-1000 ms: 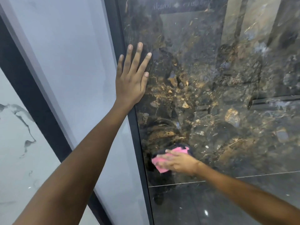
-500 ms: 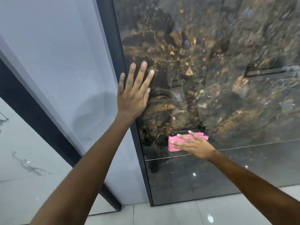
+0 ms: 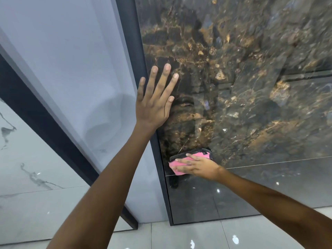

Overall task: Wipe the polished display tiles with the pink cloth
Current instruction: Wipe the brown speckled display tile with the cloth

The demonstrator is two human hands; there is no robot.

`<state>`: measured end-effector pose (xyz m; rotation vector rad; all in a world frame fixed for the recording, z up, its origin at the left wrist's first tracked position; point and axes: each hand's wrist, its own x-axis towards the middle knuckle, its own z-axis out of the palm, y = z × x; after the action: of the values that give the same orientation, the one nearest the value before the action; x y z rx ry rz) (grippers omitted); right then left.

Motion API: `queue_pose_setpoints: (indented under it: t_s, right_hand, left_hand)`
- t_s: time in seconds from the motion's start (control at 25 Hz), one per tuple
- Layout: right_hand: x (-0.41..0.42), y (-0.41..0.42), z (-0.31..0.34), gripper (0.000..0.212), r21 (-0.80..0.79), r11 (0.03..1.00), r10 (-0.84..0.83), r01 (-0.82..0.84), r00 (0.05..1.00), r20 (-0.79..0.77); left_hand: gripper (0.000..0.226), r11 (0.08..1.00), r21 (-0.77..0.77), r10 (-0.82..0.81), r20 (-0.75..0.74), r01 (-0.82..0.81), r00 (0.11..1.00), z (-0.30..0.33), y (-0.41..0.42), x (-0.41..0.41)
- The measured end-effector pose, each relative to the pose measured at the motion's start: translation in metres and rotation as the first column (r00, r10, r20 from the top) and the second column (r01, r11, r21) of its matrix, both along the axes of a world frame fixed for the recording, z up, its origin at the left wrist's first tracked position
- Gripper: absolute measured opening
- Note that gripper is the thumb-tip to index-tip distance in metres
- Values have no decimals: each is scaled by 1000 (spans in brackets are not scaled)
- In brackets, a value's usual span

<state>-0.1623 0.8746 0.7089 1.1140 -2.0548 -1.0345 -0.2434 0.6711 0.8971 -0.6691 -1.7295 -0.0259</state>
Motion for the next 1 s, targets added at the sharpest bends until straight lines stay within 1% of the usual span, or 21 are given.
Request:
queue_pose_setpoints:
  t_s: [0.04,0.08,0.12,0.16,0.2,0.24,0.28,0.32,0.4,0.44,0.48,0.52,0.6,0.64,0.68,0.76,0.8,0.88,0.92,0.96,1.0]
  right_hand:
    - [0,-6,11,92,-195,981,-26,13,997,-68]
    - [-4,-17,26,81,-450,893,-91,19,986,-140]
    - [-10,-31,40,72,-681,732,-174,-6,965,-196]
    - [-14,-46,49,69,-804,595,-231,-16,954,-190]
    - [-16,-57,48,74,-818,575,-254,15,954,-161]
    - [-19,-66,30,82,-702,709,-238,63,959,-155]
    - [-19,-67,-1,89,-470,878,-160,90,981,-111]
    - [-10,-58,-31,94,-218,973,-79,77,997,-2]
    - [8,-17,-74,102,62,997,-57,46,982,182]
    - [13,8,-76,111,73,997,-53,36,969,243]
    - [15,34,-69,121,-10,1000,-13,16,968,252]
    - [16,54,-51,122,-149,988,55,-36,990,126]
    - [15,76,18,100,-334,943,2,-11,1000,-27]
    - [11,73,51,79,-468,884,-40,-9,995,-94]
    - [1,63,77,65,-639,769,-115,-12,981,-157]
    - [-8,26,108,68,-852,524,-249,-2,956,-156]
    - [-9,14,102,80,-811,584,-235,11,959,-156]
    - [-1,12,57,97,-390,918,-138,72,980,-145]
    - [4,26,44,102,-217,972,-120,93,986,-118]
    - [8,42,54,105,-180,979,-117,94,986,-122]
    - [8,56,78,103,-280,958,-102,57,983,-151]
  left_hand:
    - [49,1000,9,-5,-2,5,1000,-1,0,-1]
    - [50,1000,23,-15,-5,16,1000,-1,1,-1]
    - [50,999,32,-24,-7,24,1000,-1,2,-2]
    - [51,999,30,-25,-5,25,1000,0,2,-2]
    - [50,1000,20,-23,0,23,1000,0,2,-3]
    - [49,1000,10,-16,2,16,1000,1,1,-3]
    - [48,1000,8,-3,-2,3,1000,1,1,-2]
    - [48,1000,13,12,-5,-12,1000,2,1,0]
    - [49,1000,20,15,0,-15,1000,1,2,0]
    - [50,1000,19,17,-4,-16,1000,0,1,-1]
    - [50,1000,17,26,-13,-25,1000,-1,0,-1]
    - [50,999,19,31,-22,-31,999,-1,0,-1]
    - [49,999,32,27,-30,-26,999,-2,1,-1]
    - [48,999,31,26,-30,-25,999,-2,2,-1]
    - [48,999,26,28,-35,-27,999,-2,2,-1]
    - [48,999,31,26,-35,-25,999,-2,1,-2]
    - [50,999,41,21,-36,-20,999,-3,1,-2]
    - [54,998,53,31,-30,-29,999,-5,2,-3]
    - [57,998,51,41,-7,-41,999,-6,2,-2]
    - [59,998,40,54,13,-54,998,-5,3,-1]
    - [59,997,29,71,35,-72,997,-3,3,1]
